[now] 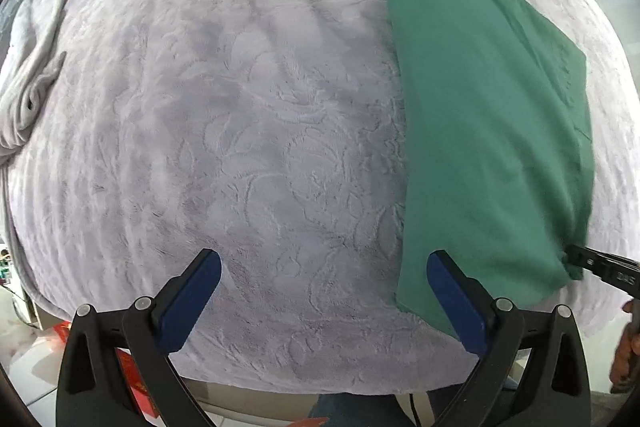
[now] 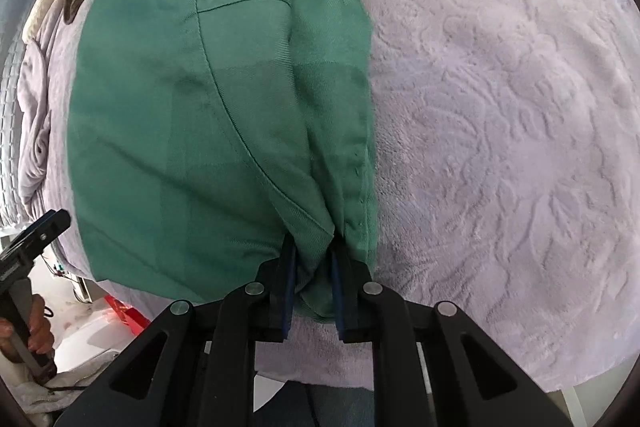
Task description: Fold large clothes
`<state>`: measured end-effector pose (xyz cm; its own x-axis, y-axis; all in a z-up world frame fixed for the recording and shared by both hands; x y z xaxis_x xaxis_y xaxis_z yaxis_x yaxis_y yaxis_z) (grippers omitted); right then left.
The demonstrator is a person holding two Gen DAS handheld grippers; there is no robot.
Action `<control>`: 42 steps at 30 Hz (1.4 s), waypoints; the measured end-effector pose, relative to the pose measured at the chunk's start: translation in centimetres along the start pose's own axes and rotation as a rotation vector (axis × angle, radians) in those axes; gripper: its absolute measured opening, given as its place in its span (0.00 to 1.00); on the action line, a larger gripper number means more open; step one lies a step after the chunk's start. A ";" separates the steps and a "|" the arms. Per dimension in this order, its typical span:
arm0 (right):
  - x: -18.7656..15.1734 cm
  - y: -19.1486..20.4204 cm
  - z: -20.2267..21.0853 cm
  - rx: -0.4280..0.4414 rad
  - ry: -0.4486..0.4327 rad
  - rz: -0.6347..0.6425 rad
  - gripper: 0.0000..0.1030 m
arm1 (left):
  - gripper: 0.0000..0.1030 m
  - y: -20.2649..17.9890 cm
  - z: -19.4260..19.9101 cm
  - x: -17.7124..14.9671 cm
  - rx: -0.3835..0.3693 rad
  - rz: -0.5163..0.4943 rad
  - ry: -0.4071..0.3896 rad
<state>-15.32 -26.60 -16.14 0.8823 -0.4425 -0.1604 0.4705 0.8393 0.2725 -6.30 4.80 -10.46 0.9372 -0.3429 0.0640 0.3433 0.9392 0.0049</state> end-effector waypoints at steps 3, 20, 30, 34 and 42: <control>-0.1 -0.6 0.1 0.003 -0.001 -0.008 0.24 | 1.00 -0.2 -0.2 0.5 0.004 -0.008 0.004; 1.8 -3.3 6.4 -0.085 -0.091 -0.116 0.61 | 1.00 -2.0 -1.6 2.2 0.071 -0.066 0.090; 3.3 1.1 6.0 -0.117 -0.076 -0.041 0.66 | 1.00 -2.4 -0.1 3.2 0.055 -0.070 0.108; 3.7 2.5 7.1 -0.128 -0.115 -0.007 0.66 | 1.00 -2.9 1.3 4.0 0.059 -0.060 0.072; 5.2 5.4 11.7 -0.153 -0.262 0.040 0.81 | 1.00 -5.1 4.4 6.4 0.047 -0.044 -0.017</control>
<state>-8.05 -28.05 -4.37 0.8831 -0.4578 0.1030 0.4451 0.8867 0.1249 -2.32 -2.09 -5.72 0.9198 -0.3842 0.0792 0.3809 0.9230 0.0545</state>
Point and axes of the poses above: each gripper's, at about its wrist camera, not at the fingertips, and z roughly against the way its jaws point, y to its left, x to its top, the point moved 10 cm from there along -z, roughly the way its jaws point, and after that the axes turned 11 degrees about -z, right-handed, at the moved point
